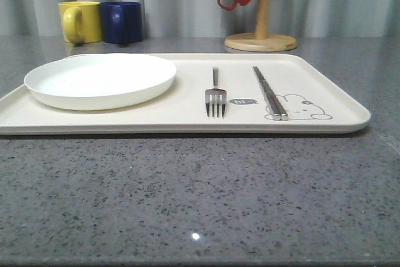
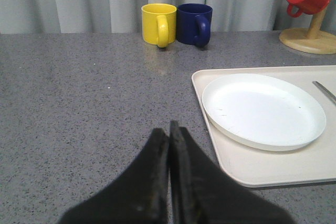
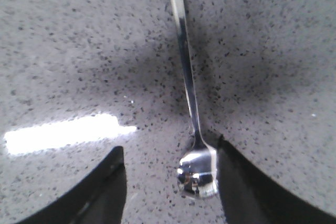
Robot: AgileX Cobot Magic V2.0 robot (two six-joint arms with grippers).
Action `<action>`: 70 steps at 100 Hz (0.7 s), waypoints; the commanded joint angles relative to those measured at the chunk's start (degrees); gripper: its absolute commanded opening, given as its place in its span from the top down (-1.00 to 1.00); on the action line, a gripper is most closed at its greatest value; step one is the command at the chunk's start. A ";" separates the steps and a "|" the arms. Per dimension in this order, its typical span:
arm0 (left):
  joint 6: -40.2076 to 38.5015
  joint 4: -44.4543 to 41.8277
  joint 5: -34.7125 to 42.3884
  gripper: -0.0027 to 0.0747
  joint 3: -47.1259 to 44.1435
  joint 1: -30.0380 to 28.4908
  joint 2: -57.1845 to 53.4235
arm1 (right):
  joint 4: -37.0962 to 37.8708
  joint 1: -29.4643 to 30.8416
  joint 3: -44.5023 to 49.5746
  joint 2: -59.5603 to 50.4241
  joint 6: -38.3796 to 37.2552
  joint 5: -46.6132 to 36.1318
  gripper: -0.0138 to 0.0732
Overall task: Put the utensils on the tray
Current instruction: 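Raise the right gripper away from the chopsticks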
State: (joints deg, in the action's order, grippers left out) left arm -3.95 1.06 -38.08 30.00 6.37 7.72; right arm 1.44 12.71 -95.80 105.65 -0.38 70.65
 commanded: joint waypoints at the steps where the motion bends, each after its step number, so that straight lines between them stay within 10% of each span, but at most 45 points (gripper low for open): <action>1: -0.04 0.51 4.44 0.98 1.49 0.29 0.91 | -1.44 1.18 -1.69 -0.59 2.09 -0.50 -0.24; 43: -0.04 0.51 4.44 0.98 1.49 0.29 0.91 | -1.44 3.01 -1.69 3.37 3.66 -2.81 -0.20; 70: -0.04 0.51 4.44 0.98 1.49 0.29 0.91 | -1.84 3.01 -1.69 3.56 3.66 -2.45 0.83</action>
State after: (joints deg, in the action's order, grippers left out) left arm -3.95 1.06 -38.08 30.00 6.37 7.72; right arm -0.31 15.41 -95.80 112.14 2.66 68.58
